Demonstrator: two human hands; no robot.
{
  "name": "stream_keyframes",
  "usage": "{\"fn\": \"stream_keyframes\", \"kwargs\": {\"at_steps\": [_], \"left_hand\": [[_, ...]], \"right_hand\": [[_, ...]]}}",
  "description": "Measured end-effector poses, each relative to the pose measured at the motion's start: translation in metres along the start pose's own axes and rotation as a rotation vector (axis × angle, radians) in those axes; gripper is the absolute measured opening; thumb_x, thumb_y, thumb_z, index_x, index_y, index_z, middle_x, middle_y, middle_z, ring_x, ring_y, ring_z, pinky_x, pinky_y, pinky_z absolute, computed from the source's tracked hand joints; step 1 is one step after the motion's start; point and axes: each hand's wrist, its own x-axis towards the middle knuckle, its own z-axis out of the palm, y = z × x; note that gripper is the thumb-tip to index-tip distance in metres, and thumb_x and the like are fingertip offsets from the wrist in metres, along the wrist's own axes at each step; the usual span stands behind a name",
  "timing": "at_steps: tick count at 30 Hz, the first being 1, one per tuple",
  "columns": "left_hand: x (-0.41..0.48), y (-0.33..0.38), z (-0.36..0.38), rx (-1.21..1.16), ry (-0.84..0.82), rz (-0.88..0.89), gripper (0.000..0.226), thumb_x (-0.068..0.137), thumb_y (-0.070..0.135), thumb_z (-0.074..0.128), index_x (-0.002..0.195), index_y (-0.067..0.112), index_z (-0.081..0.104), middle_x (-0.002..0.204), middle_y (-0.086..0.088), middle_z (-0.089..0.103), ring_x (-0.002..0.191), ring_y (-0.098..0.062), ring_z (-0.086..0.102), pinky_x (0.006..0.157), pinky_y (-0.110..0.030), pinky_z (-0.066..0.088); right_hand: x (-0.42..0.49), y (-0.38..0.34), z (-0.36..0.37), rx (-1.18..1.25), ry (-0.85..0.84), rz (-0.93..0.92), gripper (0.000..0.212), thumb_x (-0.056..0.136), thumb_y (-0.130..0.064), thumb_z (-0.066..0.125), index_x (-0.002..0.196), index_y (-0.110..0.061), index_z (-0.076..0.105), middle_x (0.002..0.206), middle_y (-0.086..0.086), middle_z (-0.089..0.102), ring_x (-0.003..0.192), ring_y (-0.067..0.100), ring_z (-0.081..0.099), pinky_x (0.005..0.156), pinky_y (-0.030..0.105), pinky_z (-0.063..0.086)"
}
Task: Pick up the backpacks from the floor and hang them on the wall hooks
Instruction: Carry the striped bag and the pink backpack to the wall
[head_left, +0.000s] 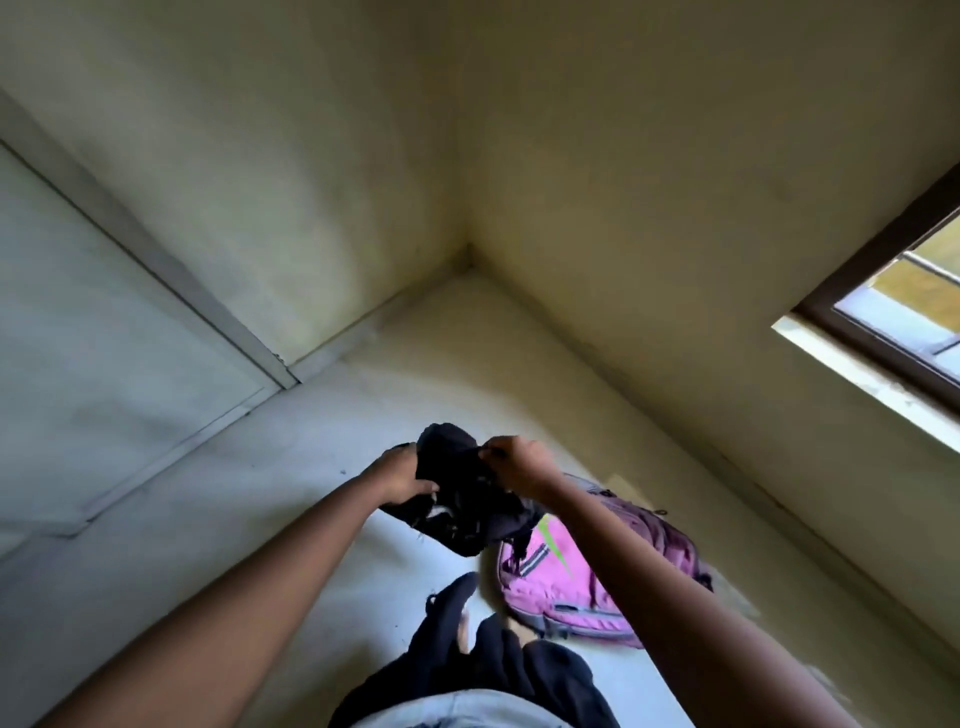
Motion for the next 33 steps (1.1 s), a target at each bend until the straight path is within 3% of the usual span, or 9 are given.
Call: {"fn": "stream_keyframes", "kwargs": {"at_steps": [5,9,14,16,18,20,23,28,33], "left_hand": [[-0.017,0.012,0.029,-0.065,-0.002,0.094,0.072,0.085,0.024,0.06,0.145,0.009,0.021,0.148,-0.015,0.034,0.134,-0.029,0.037,0.105,-0.032,0.035],[-0.033,0.011,0.032,-0.267,0.39,0.278,0.048,0.086,0.022,0.058,0.131,0.015,0.048,0.134,-0.002,0.05,0.125,-0.021,0.047,0.107,-0.035,0.037],[-0.04,0.029,-0.01,-0.326,0.447,0.437,0.015,0.089,0.002,0.048,0.09,0.0,0.064,0.079,-0.015,0.066,0.059,-0.022,0.053,0.118,-0.018,0.01],[-0.044,0.042,-0.028,-0.33,0.508,0.482,0.019,0.089,0.002,0.043,0.078,-0.006,0.057,0.064,-0.014,0.051,0.074,-0.022,0.022,0.112,-0.006,0.02],[-0.05,0.054,-0.045,-0.357,0.534,0.504,0.023,0.089,0.005,0.043,0.079,-0.008,0.057,0.068,-0.011,0.051,0.088,0.007,0.055,0.083,0.003,0.036],[-0.052,0.067,-0.065,-0.311,0.572,0.547,0.027,0.087,0.014,0.043,0.081,-0.007,0.059,0.069,-0.02,0.057,0.066,-0.007,0.055,0.06,-0.012,0.036],[-0.044,0.072,-0.094,-0.206,0.642,0.585,0.03,0.086,0.018,0.041,0.092,-0.002,0.064,0.079,-0.021,0.066,0.072,-0.029,0.06,0.064,-0.033,0.04],[-0.028,0.078,-0.149,-0.133,0.805,0.659,0.035,0.083,0.02,0.041,0.101,0.006,0.068,0.094,-0.014,0.073,0.083,-0.027,0.068,0.072,-0.034,0.045],[0.007,0.072,-0.226,-0.147,0.899,0.615,0.044,0.081,0.025,0.037,0.108,0.007,0.066,0.099,-0.017,0.073,0.09,-0.033,0.067,0.075,-0.038,0.052]], "right_hand": [[0.007,-0.017,0.015,-0.057,-0.121,-0.056,0.037,0.097,-0.029,0.039,0.121,-0.008,0.06,0.121,0.02,0.063,0.109,0.034,0.059,0.087,0.033,0.043],[-0.005,-0.027,-0.016,0.044,-0.094,-0.199,0.03,0.093,-0.03,0.051,0.113,-0.014,0.066,0.108,0.014,0.069,0.099,0.024,0.063,0.073,0.026,0.039],[-0.03,-0.028,-0.064,0.207,-0.007,-0.314,0.022,0.085,-0.032,0.066,0.098,-0.014,0.07,0.08,-0.001,0.062,0.072,0.011,0.053,0.059,0.015,0.038],[-0.038,-0.028,-0.079,0.339,0.042,-0.331,0.017,0.079,-0.033,0.072,0.092,-0.024,0.067,0.077,-0.005,0.064,0.065,0.006,0.055,0.067,0.022,0.044],[-0.045,-0.029,-0.091,0.411,0.079,-0.362,0.02,0.076,-0.031,0.076,0.091,-0.027,0.064,0.076,-0.011,0.066,0.063,-0.003,0.057,0.072,0.023,0.048],[-0.047,-0.033,-0.104,0.435,0.151,-0.385,0.026,0.075,-0.026,0.077,0.098,-0.021,0.065,0.087,-0.005,0.071,0.077,0.002,0.064,0.078,0.025,0.05],[-0.041,-0.041,-0.119,0.494,0.249,-0.391,0.027,0.075,-0.021,0.077,0.099,-0.016,0.065,0.096,0.002,0.072,0.088,0.012,0.068,0.082,0.028,0.052],[-0.014,-0.062,-0.149,0.542,0.449,-0.323,0.014,0.076,-0.024,0.076,0.082,-0.019,0.063,0.067,-0.011,0.065,0.049,-0.004,0.058,0.061,0.02,0.05],[0.033,-0.102,-0.188,0.429,0.621,-0.338,0.011,0.079,-0.023,0.072,0.087,-0.017,0.068,0.064,-0.007,0.067,0.056,-0.002,0.061,0.056,0.006,0.042]]}}
